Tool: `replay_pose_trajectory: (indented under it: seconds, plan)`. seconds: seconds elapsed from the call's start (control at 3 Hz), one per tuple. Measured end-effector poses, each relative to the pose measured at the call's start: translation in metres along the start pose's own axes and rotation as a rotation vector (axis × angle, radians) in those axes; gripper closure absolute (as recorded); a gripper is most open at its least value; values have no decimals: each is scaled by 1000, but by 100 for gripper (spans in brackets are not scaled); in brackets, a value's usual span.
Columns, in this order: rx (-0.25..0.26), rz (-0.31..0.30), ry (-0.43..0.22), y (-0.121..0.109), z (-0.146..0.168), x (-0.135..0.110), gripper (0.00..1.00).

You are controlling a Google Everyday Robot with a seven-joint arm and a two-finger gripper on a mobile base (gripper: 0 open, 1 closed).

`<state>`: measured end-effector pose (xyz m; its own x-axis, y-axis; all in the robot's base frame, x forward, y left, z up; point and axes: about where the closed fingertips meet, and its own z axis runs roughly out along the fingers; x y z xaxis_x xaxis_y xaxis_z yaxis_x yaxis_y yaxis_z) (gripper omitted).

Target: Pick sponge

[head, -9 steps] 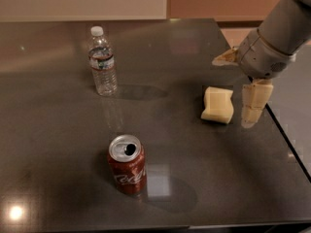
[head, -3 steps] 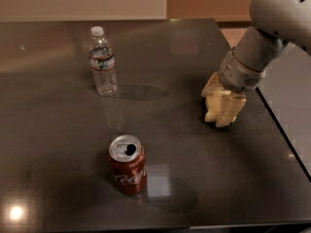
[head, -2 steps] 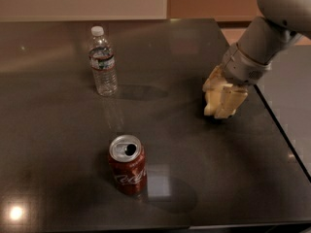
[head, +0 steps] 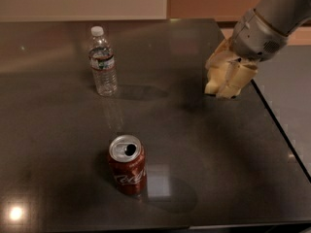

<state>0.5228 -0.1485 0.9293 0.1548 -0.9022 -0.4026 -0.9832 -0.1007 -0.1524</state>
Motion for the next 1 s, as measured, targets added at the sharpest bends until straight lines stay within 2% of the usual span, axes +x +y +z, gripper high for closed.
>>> replay_pose_trajectory:
  seconds: [0.33,0.67,1.0]
  plan:
    - [7,12,-39,-4,-27,-15,100]
    - [50,3,-83,-16,-47,-31,100]
    - [70,3,-89,-23,-46,-33,100]
